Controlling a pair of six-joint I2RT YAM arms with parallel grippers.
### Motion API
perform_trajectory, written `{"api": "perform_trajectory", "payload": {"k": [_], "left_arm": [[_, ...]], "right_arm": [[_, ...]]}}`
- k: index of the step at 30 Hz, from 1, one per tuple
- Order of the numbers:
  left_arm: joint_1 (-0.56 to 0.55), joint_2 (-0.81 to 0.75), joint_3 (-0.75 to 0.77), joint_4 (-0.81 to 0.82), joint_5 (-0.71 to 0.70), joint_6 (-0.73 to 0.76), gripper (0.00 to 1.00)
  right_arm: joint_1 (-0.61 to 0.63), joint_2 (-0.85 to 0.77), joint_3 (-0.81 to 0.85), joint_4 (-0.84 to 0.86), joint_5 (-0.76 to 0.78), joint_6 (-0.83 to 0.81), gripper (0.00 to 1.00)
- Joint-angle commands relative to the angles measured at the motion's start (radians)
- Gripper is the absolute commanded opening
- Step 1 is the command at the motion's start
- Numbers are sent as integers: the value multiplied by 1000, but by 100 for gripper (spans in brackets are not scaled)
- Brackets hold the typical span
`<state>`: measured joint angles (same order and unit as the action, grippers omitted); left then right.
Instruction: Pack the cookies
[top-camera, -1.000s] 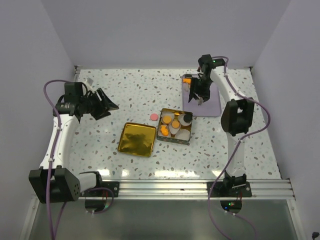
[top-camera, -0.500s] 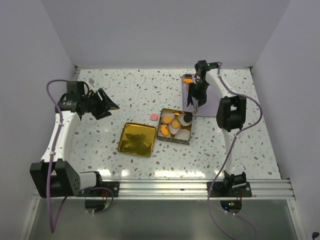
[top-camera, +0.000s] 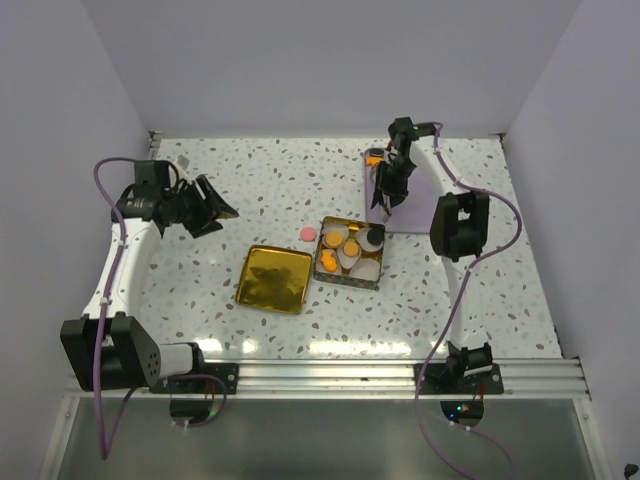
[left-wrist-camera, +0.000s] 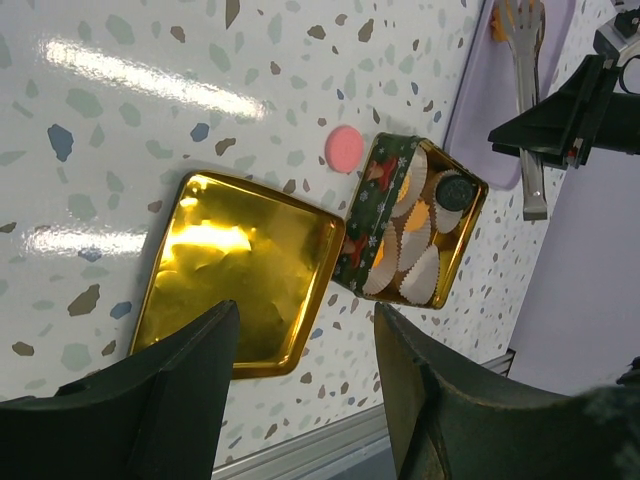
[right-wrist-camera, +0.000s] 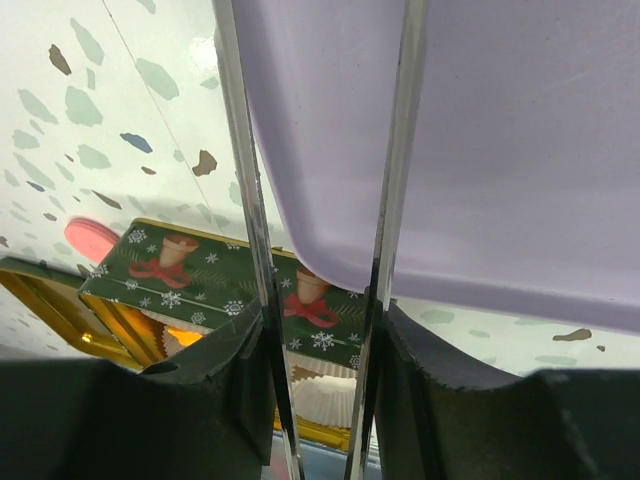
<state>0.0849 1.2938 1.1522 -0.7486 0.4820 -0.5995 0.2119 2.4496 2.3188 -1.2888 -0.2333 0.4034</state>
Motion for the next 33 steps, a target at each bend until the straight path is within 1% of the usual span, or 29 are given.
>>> {"api": "perform_trajectory", "payload": {"k": [1, 4, 7, 11, 14, 17, 18, 21, 22, 24, 25, 27, 28, 30, 31, 32, 33], "left_arm": [[10, 1, 41, 37, -6, 21, 61], [9, -1, 43, 34, -8, 21, 61], [9, -1, 46, 29, -8, 21, 61], [9, -1, 53, 26, -5, 21, 61], [9, 4, 63, 28, 4, 18, 61], [9, 12, 78, 25, 9, 17, 61], [9, 12, 81, 23, 9, 20, 61], [9, 15, 84, 8, -2, 35, 61], [9, 12, 83, 3, -5, 38, 61], [10, 6, 67, 0, -10, 43, 61], [9, 1, 61, 2, -10, 41, 61], [9, -10, 41, 5, -6, 41, 61], [9, -16, 37, 5, -8, 41, 61], [7, -24, 18, 8, -5, 38, 61], [9, -31, 14, 8, -2, 37, 61], [7, -36, 4, 8, 0, 37, 61], [7, -40, -2, 9, 0, 35, 61]], "right_arm": [[-2, -3, 42, -3, -44, 8, 37], [0, -6, 18, 3, -43, 2, 26], [-3, -15, -2, 5, -38, -3, 19], [-8, -46, 10, -1, -55, 6, 17], [-12, -67, 63, -26, -73, 15, 17], [-11, -125, 59, -34, -98, 25, 17], [-11, -173, 41, -29, -107, 28, 17], [-12, -260, -80, 2, -146, 29, 17], [-12, -318, -143, 15, -155, 28, 17], [-12, -383, -197, 19, -179, 23, 17], [-12, -444, -249, 20, -190, 22, 17], [-8, -506, -306, 22, -219, 14, 17], [-5, -571, -365, 20, -225, 12, 17], [6, -636, -432, 13, -236, -12, 17], [9, -671, -511, 6, -235, -17, 17], [17, -749, -560, 11, -236, -23, 17], [24, -789, -608, 14, -238, -20, 17]]}}
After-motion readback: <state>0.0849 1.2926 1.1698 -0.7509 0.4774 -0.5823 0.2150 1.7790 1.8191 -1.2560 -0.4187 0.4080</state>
